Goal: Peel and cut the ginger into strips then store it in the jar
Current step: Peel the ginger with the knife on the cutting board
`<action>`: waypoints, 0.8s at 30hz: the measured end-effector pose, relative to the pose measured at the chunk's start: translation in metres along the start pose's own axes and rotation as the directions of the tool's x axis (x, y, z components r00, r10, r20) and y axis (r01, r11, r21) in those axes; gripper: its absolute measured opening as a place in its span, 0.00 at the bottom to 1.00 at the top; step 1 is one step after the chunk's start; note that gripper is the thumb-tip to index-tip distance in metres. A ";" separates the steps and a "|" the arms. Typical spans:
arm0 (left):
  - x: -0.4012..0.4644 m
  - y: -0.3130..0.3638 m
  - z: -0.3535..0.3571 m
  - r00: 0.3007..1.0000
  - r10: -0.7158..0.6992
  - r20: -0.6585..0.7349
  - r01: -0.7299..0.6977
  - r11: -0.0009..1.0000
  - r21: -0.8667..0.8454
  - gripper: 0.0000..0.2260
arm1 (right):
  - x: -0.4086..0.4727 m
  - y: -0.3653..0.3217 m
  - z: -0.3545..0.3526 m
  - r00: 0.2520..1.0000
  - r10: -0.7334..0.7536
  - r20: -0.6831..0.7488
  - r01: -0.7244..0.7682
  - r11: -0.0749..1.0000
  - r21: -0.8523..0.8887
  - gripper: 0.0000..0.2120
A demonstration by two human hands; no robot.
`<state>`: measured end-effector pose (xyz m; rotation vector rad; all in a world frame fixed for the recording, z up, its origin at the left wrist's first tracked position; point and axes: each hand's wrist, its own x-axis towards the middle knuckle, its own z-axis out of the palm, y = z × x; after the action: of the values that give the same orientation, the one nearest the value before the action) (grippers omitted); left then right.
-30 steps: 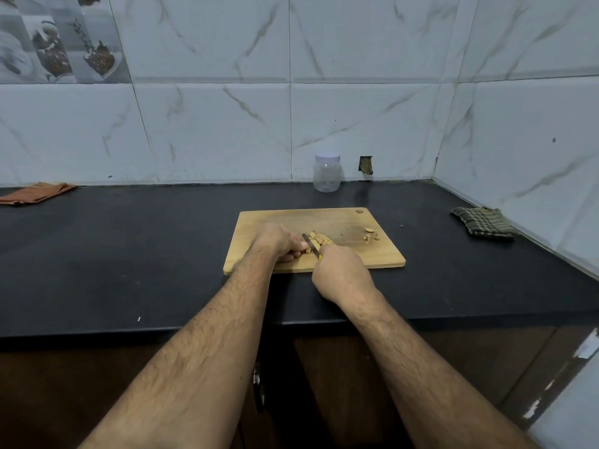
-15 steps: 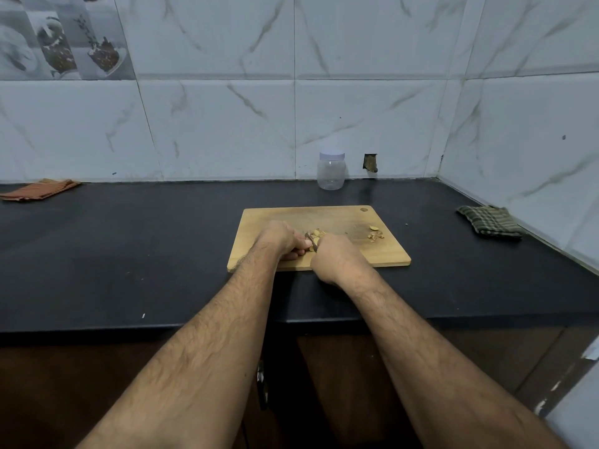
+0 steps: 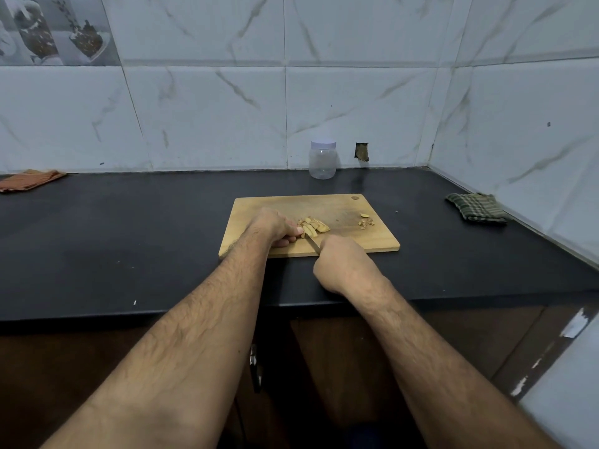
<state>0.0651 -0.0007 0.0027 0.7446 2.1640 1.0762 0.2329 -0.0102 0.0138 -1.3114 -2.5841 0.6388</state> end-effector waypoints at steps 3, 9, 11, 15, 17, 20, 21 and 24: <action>0.000 0.000 0.000 1.000 0.000 -0.022 0.000 1.000 -0.011 0.03 | -0.003 0.003 0.004 1.000 0.005 -0.031 -0.005 1.000 0.016 0.08; 0.002 -0.002 0.000 1.000 0.023 -0.009 -0.023 1.000 -0.015 0.05 | 0.000 0.008 0.006 0.995 -0.011 -0.103 0.013 1.000 0.016 0.08; 0.002 -0.004 0.000 0.999 0.028 -0.017 -0.029 0.999 -0.029 0.05 | 0.004 0.007 0.010 0.990 -0.036 -0.138 0.041 0.999 0.029 0.11; 0.005 -0.007 0.001 0.999 0.038 -0.027 -0.039 0.998 -0.045 0.04 | 0.013 0.007 0.020 0.981 -0.060 -0.185 0.069 0.997 0.040 0.12; 0.006 -0.008 0.000 0.998 0.049 -0.038 -0.052 0.997 -0.058 0.02 | 0.017 0.006 0.022 0.977 -0.062 -0.204 0.071 0.997 0.037 0.12; 0.006 -0.009 0.000 0.997 0.061 -0.041 -0.064 0.997 -0.052 0.03 | 0.021 0.004 0.022 0.977 -0.059 -0.207 0.066 0.997 0.028 0.12; 0.006 -0.009 0.000 0.997 0.061 -0.043 -0.063 0.997 -0.046 0.03 | 0.021 0.004 0.022 0.977 -0.062 -0.204 0.068 0.997 0.023 0.12; 0.005 -0.009 0.000 0.997 0.063 -0.046 -0.065 0.997 -0.049 0.03 | 0.023 0.003 0.023 0.978 -0.065 -0.196 0.067 0.998 0.005 0.12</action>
<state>0.0593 -0.0016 -0.0061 0.7786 2.1548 1.1868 0.2136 0.0032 -0.0095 -1.2132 -2.4501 0.4857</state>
